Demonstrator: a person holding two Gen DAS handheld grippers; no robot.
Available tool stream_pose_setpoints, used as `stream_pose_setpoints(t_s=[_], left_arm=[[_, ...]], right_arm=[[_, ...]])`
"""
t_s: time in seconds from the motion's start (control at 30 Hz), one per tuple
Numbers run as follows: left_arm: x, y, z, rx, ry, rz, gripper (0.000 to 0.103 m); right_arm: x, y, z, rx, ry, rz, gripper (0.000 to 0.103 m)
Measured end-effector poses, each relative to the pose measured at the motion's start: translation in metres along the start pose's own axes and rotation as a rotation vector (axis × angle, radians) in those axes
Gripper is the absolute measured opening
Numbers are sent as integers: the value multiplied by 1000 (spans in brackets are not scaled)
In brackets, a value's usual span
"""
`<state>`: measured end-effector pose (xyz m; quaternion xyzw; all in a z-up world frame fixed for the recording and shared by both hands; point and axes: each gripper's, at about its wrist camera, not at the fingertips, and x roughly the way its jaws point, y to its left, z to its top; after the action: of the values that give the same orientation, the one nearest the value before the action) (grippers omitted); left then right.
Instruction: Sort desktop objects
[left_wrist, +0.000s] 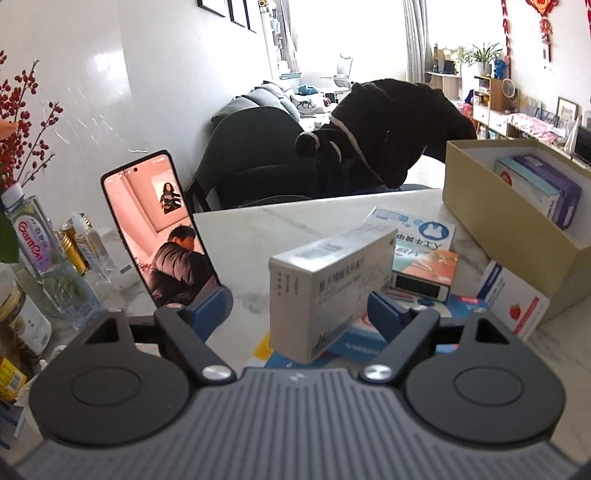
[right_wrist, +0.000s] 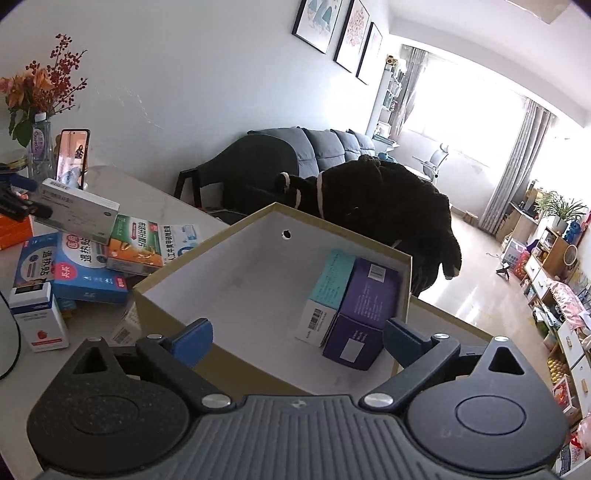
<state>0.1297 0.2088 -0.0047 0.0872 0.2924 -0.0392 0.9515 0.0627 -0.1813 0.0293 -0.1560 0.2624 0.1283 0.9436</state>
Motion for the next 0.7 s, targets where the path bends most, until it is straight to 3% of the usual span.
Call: stream_pose_setpoints(t_s=[0.33, 0.7], left_arm=[[20, 3, -1, -40, -1, -5, 75], [16, 1, -8, -74, -59, -16, 46]], right_arm=[[1, 9, -3, -11, 4, 12, 99], [1, 10, -4, -14, 11, 13, 99]])
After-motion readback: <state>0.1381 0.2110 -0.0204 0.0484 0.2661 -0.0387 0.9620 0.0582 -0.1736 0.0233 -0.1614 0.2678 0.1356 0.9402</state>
